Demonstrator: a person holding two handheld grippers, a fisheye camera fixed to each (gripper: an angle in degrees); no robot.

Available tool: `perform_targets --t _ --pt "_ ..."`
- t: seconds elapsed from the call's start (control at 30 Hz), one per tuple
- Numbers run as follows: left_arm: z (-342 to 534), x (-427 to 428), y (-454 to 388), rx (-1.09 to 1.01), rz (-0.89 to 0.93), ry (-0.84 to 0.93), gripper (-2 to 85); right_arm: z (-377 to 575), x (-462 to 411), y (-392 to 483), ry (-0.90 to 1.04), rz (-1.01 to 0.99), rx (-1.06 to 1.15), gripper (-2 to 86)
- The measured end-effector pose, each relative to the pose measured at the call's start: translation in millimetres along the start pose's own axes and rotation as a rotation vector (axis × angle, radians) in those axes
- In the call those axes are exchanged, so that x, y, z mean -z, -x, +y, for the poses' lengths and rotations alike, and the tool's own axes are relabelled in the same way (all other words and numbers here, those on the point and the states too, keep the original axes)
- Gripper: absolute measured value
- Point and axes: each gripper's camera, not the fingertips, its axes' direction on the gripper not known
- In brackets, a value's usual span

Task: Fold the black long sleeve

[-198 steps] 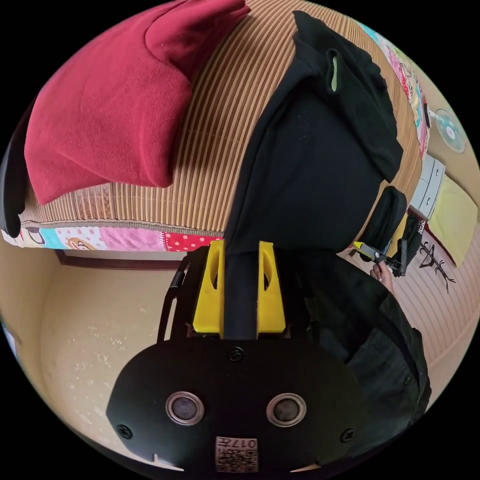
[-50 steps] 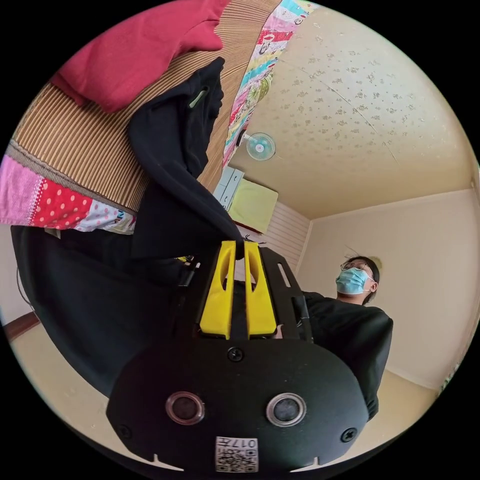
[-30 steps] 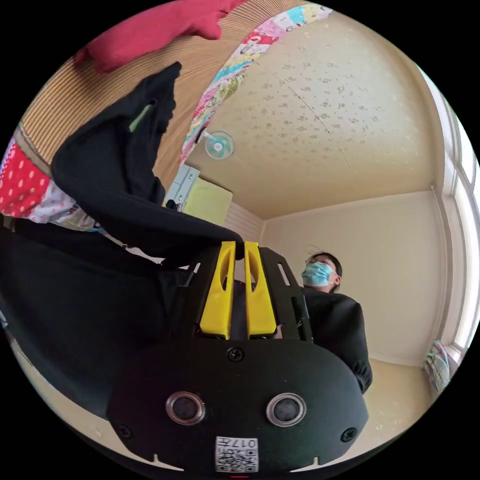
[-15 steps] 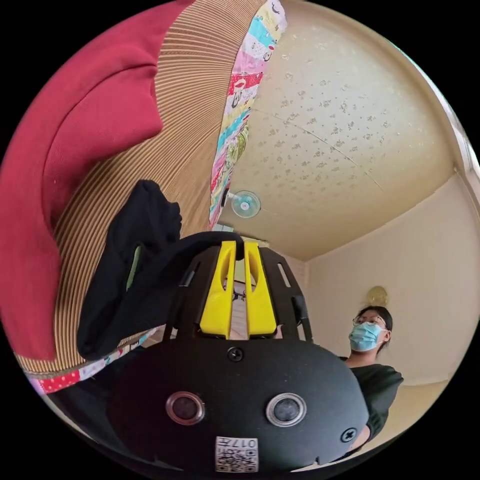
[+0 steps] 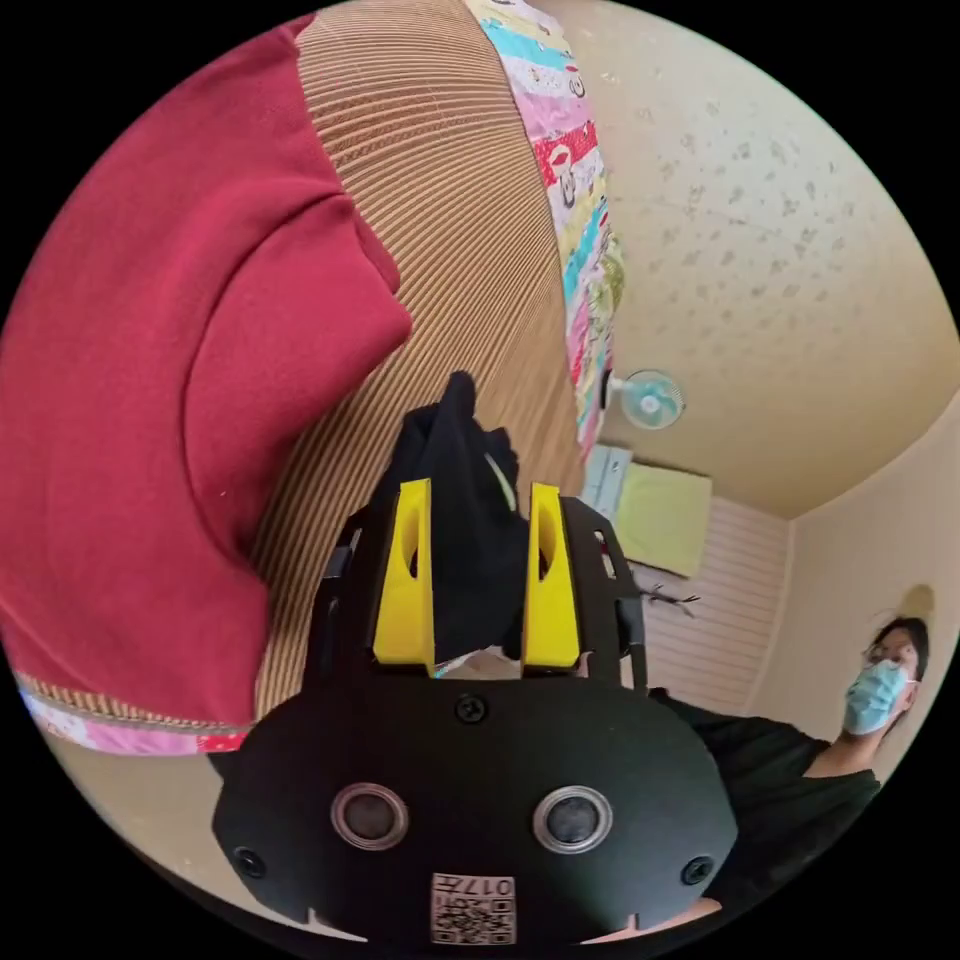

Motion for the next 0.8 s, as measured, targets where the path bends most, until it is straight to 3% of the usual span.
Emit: perform_targets --t 0.07,0.2,0.33,0.57,0.67,0.8 --pt "23.5 -4.9 -13.4 -0.075 -0.181 0.037 14.3 6.4 -38.7 17.2 0.146 0.12 0.099 3.7" --pt "64.9 -41.9 -4.7 -0.111 -0.224 0.217 15.3 34.1 -147.9 50.0 0.467 0.311 0.286 6.6" --pt "92.5 -63.9 14.8 -0.102 -0.283 0.265 14.5 59.4 -258.1 82.4 0.675 0.433 0.459 9.6" --pt "126.0 -95.1 39.8 -0.046 -0.238 0.298 8.7 85.3 -392.3 124.5 0.761 0.438 0.476 11.8" --pt "142.6 -86.2 35.4 -0.074 -0.199 0.235 5.7 92.9 -434.6 118.6 0.752 0.694 0.334 14.5" --pt "172.8 -78.3 16.1 -0.165 -0.18 0.17 5.0 112.1 -469.8 128.7 0.713 0.775 0.309 18.2"
